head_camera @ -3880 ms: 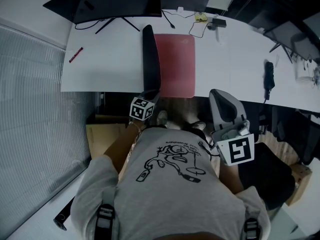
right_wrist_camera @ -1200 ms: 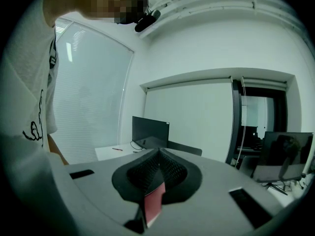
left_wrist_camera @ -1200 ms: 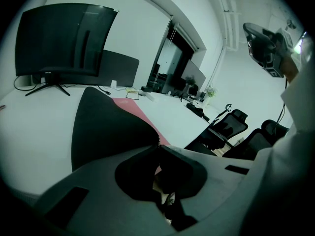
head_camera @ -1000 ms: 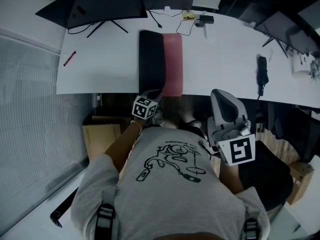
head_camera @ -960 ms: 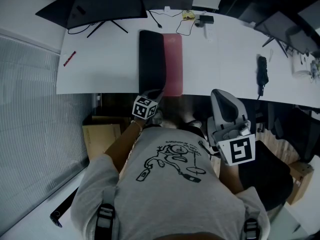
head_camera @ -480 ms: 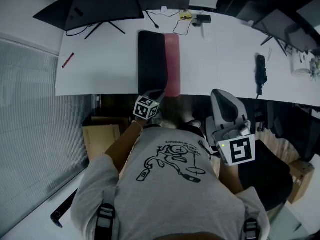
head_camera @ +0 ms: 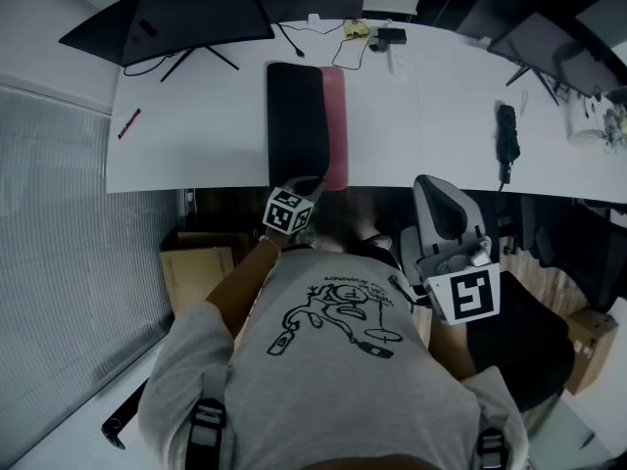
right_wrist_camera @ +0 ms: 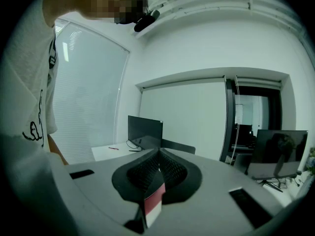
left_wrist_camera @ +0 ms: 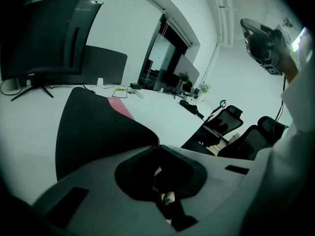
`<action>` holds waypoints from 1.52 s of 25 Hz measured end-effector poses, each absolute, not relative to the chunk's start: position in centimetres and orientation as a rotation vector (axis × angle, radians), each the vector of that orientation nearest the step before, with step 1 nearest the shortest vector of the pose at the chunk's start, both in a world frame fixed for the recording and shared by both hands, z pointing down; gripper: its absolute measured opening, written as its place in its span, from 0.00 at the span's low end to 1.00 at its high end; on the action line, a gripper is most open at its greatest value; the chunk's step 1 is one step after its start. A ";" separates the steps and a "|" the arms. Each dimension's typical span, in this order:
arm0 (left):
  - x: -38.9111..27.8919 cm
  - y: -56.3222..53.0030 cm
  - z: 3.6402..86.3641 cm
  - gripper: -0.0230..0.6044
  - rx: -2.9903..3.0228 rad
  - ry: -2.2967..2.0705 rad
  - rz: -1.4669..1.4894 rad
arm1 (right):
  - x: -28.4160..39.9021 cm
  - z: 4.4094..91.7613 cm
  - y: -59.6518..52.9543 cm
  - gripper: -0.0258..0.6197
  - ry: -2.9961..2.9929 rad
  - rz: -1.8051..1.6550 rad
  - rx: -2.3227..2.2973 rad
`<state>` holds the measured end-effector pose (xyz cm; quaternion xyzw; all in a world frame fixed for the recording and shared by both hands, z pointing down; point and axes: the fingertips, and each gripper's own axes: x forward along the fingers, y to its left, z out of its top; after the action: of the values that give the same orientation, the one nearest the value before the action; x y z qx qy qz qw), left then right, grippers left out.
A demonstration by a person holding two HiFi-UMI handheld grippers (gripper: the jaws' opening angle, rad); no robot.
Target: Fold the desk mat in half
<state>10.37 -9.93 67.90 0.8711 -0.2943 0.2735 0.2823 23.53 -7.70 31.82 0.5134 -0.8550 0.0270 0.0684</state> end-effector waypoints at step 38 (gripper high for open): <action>16.0 -10.2 69.6 0.09 2.362 -0.665 0.796 | 28.8 32.1 -6.8 0.05 -2.475 0.093 1.655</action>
<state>16.00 -10.15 69.63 0.8797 -0.2478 0.2965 0.2770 28.78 -6.78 32.13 0.5538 -0.8281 0.0310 0.0810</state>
